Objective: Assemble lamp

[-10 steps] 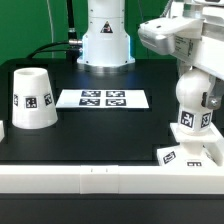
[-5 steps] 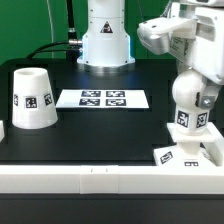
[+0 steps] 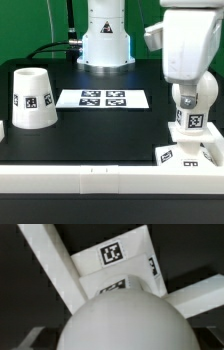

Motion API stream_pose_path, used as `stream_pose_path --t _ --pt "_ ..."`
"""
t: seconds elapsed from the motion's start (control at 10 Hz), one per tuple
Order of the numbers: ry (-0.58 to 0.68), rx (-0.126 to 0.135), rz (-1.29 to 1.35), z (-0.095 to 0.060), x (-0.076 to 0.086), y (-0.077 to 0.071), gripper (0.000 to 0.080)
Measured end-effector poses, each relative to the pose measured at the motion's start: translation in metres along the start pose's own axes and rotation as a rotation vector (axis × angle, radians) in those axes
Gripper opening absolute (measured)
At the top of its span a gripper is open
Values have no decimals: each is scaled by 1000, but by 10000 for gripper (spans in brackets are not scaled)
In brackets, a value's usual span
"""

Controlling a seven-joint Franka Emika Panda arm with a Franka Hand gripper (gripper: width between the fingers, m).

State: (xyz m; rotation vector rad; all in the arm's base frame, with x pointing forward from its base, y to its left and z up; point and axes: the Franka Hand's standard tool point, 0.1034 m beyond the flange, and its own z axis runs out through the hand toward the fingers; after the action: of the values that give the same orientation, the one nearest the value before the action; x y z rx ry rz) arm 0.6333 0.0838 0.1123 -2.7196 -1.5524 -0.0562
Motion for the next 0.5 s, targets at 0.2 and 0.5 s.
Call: stream_pose_path --t 0.2,0.5 --pt "2 -3 137 0 1 0 578" --pt "5 -4 326 -1 2 0 579"
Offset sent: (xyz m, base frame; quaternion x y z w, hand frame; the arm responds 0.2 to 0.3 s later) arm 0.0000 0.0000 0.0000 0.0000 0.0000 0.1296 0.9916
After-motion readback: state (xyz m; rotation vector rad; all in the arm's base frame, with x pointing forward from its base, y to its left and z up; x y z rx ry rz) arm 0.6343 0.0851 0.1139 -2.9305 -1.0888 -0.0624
